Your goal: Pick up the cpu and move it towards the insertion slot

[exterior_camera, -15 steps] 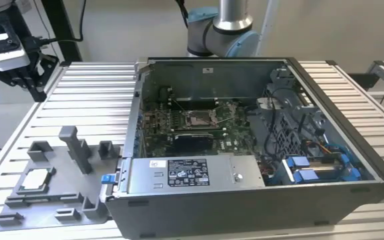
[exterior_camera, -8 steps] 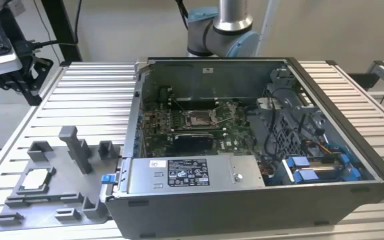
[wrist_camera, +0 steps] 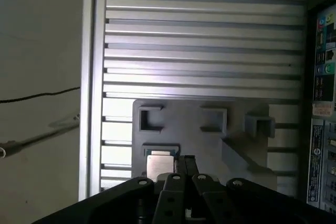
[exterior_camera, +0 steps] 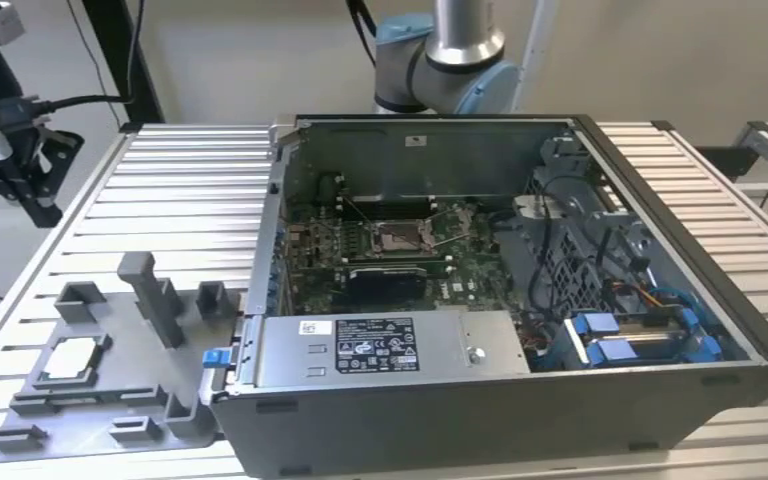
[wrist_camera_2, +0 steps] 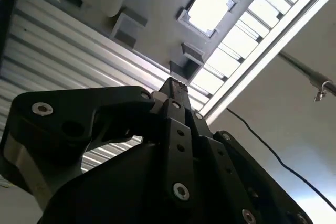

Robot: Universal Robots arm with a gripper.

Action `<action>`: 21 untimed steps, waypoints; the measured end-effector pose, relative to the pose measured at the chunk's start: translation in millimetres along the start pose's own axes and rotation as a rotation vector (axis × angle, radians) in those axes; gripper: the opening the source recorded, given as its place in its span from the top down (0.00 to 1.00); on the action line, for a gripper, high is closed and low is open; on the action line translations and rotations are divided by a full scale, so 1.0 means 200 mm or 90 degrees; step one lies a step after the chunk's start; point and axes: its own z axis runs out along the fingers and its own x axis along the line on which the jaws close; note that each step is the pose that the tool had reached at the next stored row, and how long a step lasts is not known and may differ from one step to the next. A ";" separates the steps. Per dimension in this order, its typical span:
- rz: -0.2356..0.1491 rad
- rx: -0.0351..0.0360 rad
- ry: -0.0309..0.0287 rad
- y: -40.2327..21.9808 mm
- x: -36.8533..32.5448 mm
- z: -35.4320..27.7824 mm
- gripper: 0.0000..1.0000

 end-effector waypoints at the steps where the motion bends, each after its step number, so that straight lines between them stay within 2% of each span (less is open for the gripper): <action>1: 0.000 0.0000 0.0000 -0.016 0.007 0.001 1.00; 9: 0.000 0.0001 0.0001 -0.138 0.048 0.012 1.00; 14: 0.000 0.0001 0.0001 -0.142 0.059 0.033 1.00; 21: 0.000 0.0000 0.0000 -0.142 0.065 0.035 1.00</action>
